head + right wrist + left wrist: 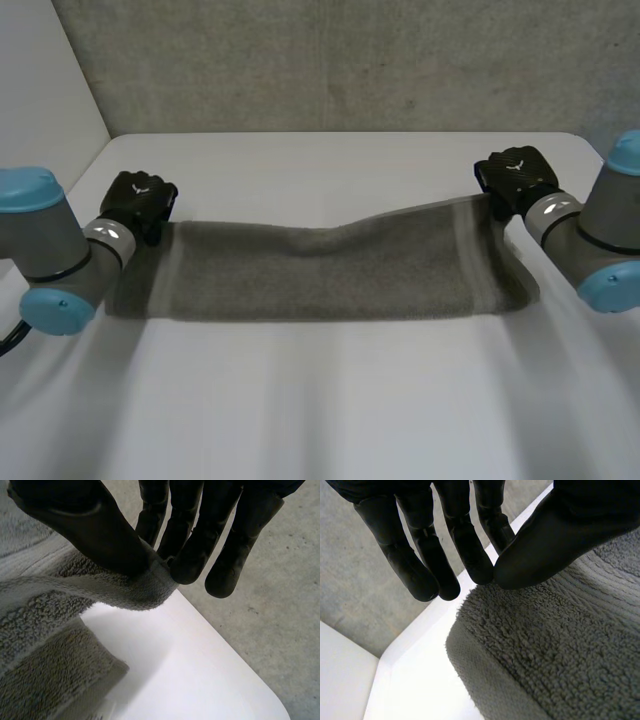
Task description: Fold the towel.
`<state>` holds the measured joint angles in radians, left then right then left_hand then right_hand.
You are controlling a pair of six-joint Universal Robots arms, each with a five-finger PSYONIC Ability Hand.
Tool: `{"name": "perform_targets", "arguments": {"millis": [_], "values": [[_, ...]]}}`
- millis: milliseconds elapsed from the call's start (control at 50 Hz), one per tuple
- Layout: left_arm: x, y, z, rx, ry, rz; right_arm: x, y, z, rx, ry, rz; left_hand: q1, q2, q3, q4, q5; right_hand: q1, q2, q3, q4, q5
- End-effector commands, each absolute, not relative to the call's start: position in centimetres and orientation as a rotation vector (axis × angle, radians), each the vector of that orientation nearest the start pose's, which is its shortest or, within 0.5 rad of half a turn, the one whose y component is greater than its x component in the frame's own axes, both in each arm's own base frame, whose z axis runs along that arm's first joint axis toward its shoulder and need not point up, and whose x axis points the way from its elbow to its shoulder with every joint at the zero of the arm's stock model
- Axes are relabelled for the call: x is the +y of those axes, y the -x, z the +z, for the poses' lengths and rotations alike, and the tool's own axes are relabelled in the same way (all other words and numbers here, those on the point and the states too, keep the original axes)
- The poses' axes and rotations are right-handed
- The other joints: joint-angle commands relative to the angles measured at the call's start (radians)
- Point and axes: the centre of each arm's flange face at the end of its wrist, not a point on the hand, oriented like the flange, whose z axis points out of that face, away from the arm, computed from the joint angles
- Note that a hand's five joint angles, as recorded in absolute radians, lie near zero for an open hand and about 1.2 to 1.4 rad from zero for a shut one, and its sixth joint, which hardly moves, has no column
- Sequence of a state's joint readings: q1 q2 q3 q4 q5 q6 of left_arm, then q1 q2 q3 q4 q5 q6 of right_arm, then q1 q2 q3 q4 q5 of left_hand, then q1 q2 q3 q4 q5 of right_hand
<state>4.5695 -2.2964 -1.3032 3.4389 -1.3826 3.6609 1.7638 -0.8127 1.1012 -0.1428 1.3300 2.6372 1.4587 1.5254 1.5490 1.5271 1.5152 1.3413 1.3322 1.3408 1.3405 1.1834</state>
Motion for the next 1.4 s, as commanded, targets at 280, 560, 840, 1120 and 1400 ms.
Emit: {"name": "perform_targets", "arguments": {"millis": [280, 560, 840, 1120, 1400], "values": [[-41.8, 21.0, 11.2, 2.074, -0.867, -1.975, -42.3, -23.7, 14.5, 2.284, 0.996, -2.103, -0.062, -0.129, -0.153, -0.131, -0.293, 0.055, 0.064, 0.056, 0.056, 0.038], [-40.9, 22.2, 12.2, 2.057, -0.896, -2.006, -42.2, -23.5, 13.9, 2.325, 1.071, -2.1, -1.062, -1.129, -1.152, -1.13, -1.293, -0.579, -0.57, -0.579, -0.578, -0.596], [-40.4, 21.0, 18.1, 1.945, -0.815, -2.105, -41.1, -22.8, 19.6, 2.22, 1.224, -2.289, -1.192, -1.259, -1.283, -1.261, -1.423, -1.167, -1.158, -1.166, -1.166, -1.183], [-37.9, 19.7, 20.5, 1.966, -0.769, -2.125, -36.9, -23.2, 24.2, 2.022, 1.318, -2.29, -1.186, -1.253, -1.277, -1.255, -1.417, -0.876, -0.867, -0.875, -0.875, -0.893], [-35.9, 18.1, 20.2, 2.089, -0.666, -2.123, -33.0, -22.0, 18.4, 2.338, 1.343, -1.802, -1.195, -1.262, -1.286, -1.264, -1.426, -0.884, -0.874, -0.883, -0.883, -0.9]]}}
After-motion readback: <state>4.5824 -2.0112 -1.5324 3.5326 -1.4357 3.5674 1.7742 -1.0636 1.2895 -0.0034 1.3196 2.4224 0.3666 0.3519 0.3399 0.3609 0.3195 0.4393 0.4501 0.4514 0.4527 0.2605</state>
